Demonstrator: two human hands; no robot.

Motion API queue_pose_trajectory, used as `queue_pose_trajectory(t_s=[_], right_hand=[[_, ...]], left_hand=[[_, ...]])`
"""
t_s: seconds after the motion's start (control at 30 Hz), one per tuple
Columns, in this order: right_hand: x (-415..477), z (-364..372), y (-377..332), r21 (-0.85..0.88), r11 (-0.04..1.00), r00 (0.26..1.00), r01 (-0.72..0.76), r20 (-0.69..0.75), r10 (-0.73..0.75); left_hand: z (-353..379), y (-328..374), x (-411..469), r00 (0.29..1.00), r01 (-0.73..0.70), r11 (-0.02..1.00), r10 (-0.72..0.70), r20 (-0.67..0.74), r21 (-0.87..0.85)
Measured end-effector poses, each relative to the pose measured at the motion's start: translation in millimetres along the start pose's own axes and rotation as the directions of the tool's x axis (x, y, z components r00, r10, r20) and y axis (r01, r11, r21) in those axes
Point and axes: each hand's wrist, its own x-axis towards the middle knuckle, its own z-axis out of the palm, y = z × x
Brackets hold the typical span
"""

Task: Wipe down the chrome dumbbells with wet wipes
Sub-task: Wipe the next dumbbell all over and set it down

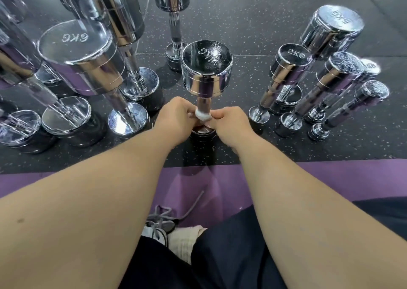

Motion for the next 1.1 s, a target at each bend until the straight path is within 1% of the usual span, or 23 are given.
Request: queue_pose_trajectory(t_s=[0.07,0.1,0.13,0.17,0.23,0.27,0.3,0.37,0.43,0.47,0.53,0.63,0.7,0.73,0.8,0.87,0.93,1.0,1.03,1.1], right_hand=[[-2.9,4.6,-1.1,-0.055,0.998,0.999,0.033,-0.022,-0.034],[-5.4,6.7,-1.9,-0.033,0.999,0.999,0.038,-0.011,-0.039],[-9.8,7.7,-4.9,0.046,0.998,0.999,0.04,0.006,-0.04],[-12.2,8.9,-8.5,0.166,0.985,0.999,0.035,0.014,-0.038],[-15.1,8.7,-19.5,0.387,0.921,0.998,0.048,0.006,-0.055],[-17.8,7.9,-27.9,0.439,0.896,0.997,0.064,0.007,-0.074],[-19.3,7.0,-36.4,0.443,0.892,0.995,0.09,0.002,-0.102],[-17.7,4.0,-43.7,0.329,0.933,0.989,0.146,-0.047,-0.138],[-16.2,2.4,-45.0,0.243,0.954,0.983,0.173,-0.106,-0.151],[-15.5,1.7,-44.7,0.241,0.953,0.981,0.181,-0.115,-0.157],[-14.2,2.7,-45.8,0.264,0.948,0.981,0.18,-0.116,-0.154],[-10.0,3.6,-55.8,0.358,0.918,0.982,0.171,-0.132,-0.132],[-6.8,5.1,-63.5,0.441,0.89,0.991,0.119,-0.112,-0.077],[-4.6,7.1,-65.8,0.458,0.885,0.995,0.082,-0.083,-0.049],[1.5,11.2,-67.4,0.462,0.887,1.0,0.0,-0.026,0.014],[11.1,10.5,-66.8,0.513,0.85,0.992,-0.118,0.029,0.12],[19.8,6.0,-63.3,0.568,0.779,0.963,-0.265,0.119,0.241],[25.8,1.5,-50.8,0.566,0.717,0.912,-0.407,0.212,0.35],[26.5,0.0,-43.7,0.57,0.676,0.882,-0.467,0.248,0.4],[29.4,0.9,-31.8,0.572,0.618,0.838,-0.539,0.287,0.464]], left_hand=[[-0.3,-2.2,-0.6,0.999,0.001,0.992,0.003,-0.035,0.123],[-2.0,-2.6,-2.1,0.999,0.008,0.988,-0.002,-0.036,0.156],[-4.9,-2.1,-4.5,0.999,0.016,0.984,-0.01,-0.033,0.176],[-6.4,-2.7,-6.4,0.999,0.034,0.983,-0.03,-0.029,0.18],[-8.3,-1.5,-12.9,0.998,0.064,0.985,-0.062,-0.016,0.16],[-8.2,-0.1,-15.8,0.998,0.07,0.988,-0.07,-0.006,0.138],[-9.3,2.5,-18.4,0.997,0.074,0.99,-0.075,0.006,0.116],[-7.5,8.2,-22.6,0.994,0.075,0.994,-0.081,0.069,0.078],[-2.9,9.4,-26.2,0.986,0.019,0.999,-0.027,0.163,0.051],[1.0,8.0,-26.1,0.981,-0.013,0.999,0.004,0.192,0.049],[8.4,2.9,-25.7,0.98,-0.04,0.998,0.03,0.198,0.047],[10.3,-1.9,-26.3,0.987,-0.015,1.0,0.012,0.16,0.012],[4.4,-6.4,-26.7,0.991,0.031,0.999,-0.029,0.132,-0.014],[-0.6,-8.5,-27.9,0.99,0.043,0.999,-0.043,0.131,0.002],[-10.9,-11.6,-31.6,0.984,0.066,0.996,-0.076,0.163,0.066],[-16.9,-10.6,-34.0,0.975,0.096,0.986,-0.12,0.186,0.137],[-18.2,-6.7,-34.5,0.975,0.102,0.972,-0.14,0.171,0.21],[-15.1,-3.7,-33.7,0.976,0.087,0.959,-0.136,0.173,0.268],[-12.0,-2.9,-32.8,0.975,0.075,0.959,-0.128,0.182,0.274],[-6.7,-1.9,-33.1,0.975,0.053,0.96,-0.109,0.192,0.276]])
